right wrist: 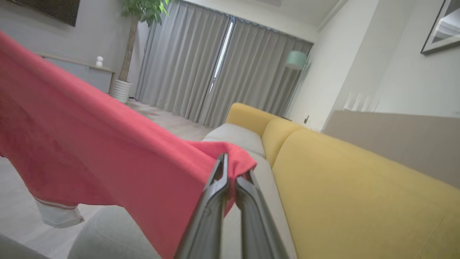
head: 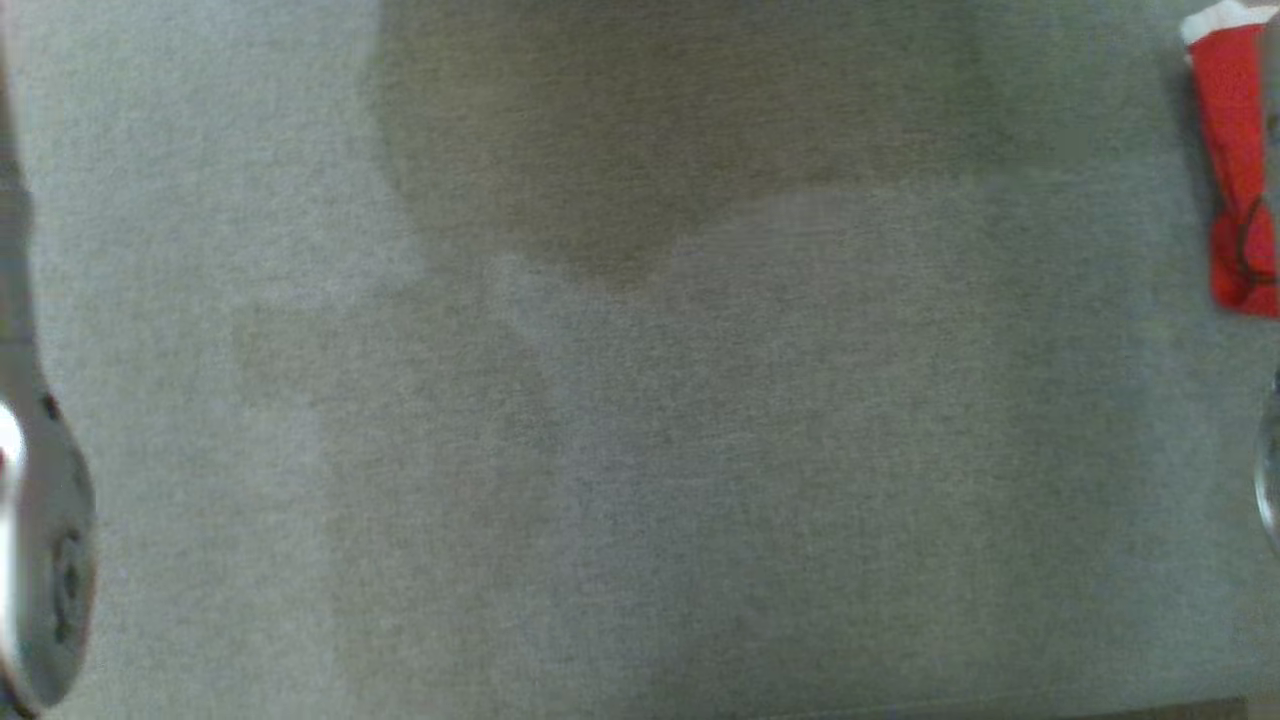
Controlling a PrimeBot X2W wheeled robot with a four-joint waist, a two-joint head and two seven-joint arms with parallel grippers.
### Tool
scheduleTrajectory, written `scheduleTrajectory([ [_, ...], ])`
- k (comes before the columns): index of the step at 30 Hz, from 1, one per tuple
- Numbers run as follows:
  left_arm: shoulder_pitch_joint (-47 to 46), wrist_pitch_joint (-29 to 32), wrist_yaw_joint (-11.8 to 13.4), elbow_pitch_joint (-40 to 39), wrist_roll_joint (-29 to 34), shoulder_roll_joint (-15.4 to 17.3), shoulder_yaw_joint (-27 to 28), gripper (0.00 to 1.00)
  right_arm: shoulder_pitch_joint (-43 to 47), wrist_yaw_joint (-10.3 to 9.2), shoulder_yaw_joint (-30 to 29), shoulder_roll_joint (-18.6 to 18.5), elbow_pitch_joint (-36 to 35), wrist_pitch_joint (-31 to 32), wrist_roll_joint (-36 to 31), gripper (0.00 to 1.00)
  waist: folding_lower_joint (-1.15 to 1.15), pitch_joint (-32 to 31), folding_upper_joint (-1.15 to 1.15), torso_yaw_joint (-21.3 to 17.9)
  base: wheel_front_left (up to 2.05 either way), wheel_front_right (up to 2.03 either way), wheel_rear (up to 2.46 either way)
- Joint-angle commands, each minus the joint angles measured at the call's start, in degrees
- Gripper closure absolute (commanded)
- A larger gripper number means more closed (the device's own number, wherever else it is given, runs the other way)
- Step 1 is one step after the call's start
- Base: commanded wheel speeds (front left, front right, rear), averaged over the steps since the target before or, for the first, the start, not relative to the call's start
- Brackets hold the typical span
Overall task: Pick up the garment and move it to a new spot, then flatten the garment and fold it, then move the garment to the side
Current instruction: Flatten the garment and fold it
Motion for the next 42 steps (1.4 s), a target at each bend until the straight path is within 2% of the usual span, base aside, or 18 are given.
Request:
scheduleTrajectory([
  [1, 0.1, -0.6, -0.2, -0.7, 0.1, 2.4, 0.1, 1.0, 0.2, -0.05, -1.2, 0.2, -0.2, -0.6, -0.4, 1.0, -0.01, 0.6, 0.0, 0.8, 0.0, 0.0, 0.0],
  [6, 6.6, -1.4, -0.7, 1.2, -0.8, 0.8, -2.1, 1.0, 4.9, -0.05, -1.0, -1.2, 5.0, -1.1, -1.8, 1.0, -0.01, 0.2, 0.0, 2.2, 0.0, 0.0, 0.0],
  [11, 16.9, -1.5, -0.8, -1.9, -1.3, -0.1, -2.6, 1.0, 10.9, -0.05, 3.0, -2.3, 10.0, -1.3, -0.4, 1.0, -0.01, -2.5, 0.0, 3.3, 0.0, 0.0, 0.0],
  [13, 21.5, -1.5, -0.8, -3.4, -1.4, -0.3, -3.0, 1.0, 13.1, -0.05, 6.0, -2.7, 12.1, -1.3, 1.0, 1.0, -0.01, -4.0, 0.0, 3.7, 0.0, 0.0, 0.0],
  [15, 28.3, -1.5, -0.8, -5.1, -1.8, -0.4, -4.5, 1.0, 16.1, -0.05, 11.5, -3.8, 15.1, -0.8, 3.8, 1.0, -0.01, -6.5, 0.0, 4.1, 0.0, 0.0, 0.0],
  [20, 38.4, -1.5, -0.8, -7.2, -1.7, 1.3, -8.2, 1.0, 20.8, -0.05, 21.6, -5.6, 17.6, 2.0, 10.9, 1.0, -0.01, -10.8, 0.0, 4.2, 0.0, 0.0, 0.0],
  [24, 43.2, -1.5, -0.8, -8.7, -1.9, 2.3, -9.2, 1.0, 23.4, -0.05, 27.5, -7.3, 16.8, 3.9, 16.1, 1.0, -0.01, -12.8, 0.0, 4.1, 0.0, 0.0, 0.0],
  [30, 51.5, -0.3, -0.4, -13.7, -0.9, 3.9, -11.4, 1.0, 27.3, -0.05, 37.8, -12.9, 11.0, 8.1, 26.5, 1.0, -0.01, -15.8, 0.0, 3.8, 0.0, 0.0, 0.0],
  [36, 61.0, 0.6, 2.6, -20.6, -0.8, 5.1, -11.6, 1.0, 30.1, -0.05, 45.1, -17.8, 3.9, 11.3, 35.2, 1.0, -0.01, -19.1, 0.0, 2.6, 0.0, 0.0, 0.0],
  [42, 69.4, 2.0, 5.2, -27.4, -1.2, 6.0, -11.6, 1.0, 32.6, -0.05, 49.8, -22.4, -1.5, 13.5, 41.2, 1.0, -0.01, -22.3, 0.0, 2.1, 0.0, 0.0, 0.0],
])
